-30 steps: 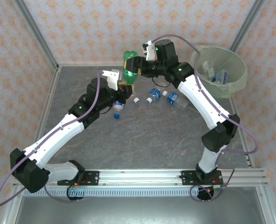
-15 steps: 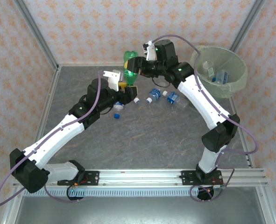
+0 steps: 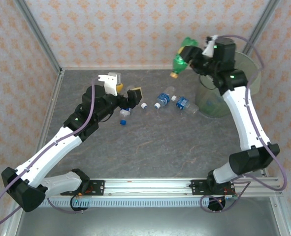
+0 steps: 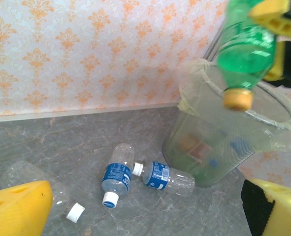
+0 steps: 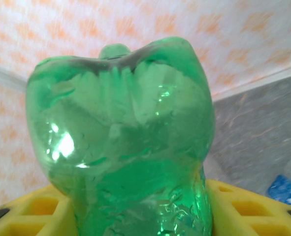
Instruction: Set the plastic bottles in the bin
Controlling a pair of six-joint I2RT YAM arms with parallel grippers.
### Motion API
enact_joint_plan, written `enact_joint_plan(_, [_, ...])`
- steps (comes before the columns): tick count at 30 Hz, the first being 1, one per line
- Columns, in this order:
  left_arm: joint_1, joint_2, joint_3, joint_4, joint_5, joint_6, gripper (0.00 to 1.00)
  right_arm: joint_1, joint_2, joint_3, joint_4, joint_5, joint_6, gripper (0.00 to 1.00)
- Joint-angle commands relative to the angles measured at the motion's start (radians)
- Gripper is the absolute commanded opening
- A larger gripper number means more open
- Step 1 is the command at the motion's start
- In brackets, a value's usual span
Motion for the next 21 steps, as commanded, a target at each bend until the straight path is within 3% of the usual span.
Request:
enact_joint_plan(1, [-0.001, -0.015, -0.017, 0.023, -0.02, -0.015, 0.99, -0.109, -0.074, -0.05, 0.045, 0.02, 0.072, 0.54])
enact_joint_plan(10, [0.0, -0.012, -0.041, 0.045, 0.0, -0.05, 0.99, -0.398, -0.17, -0.207, 0.142, 0.089, 0.254, 0.55])
enact_joint_plan(21, [-0.001, -0.024, -0.037, 0.029, -0.006, -0.056, 0.99, -0.449, -0.126, -0.258, 0.243, 0.32, 0.408, 0.55])
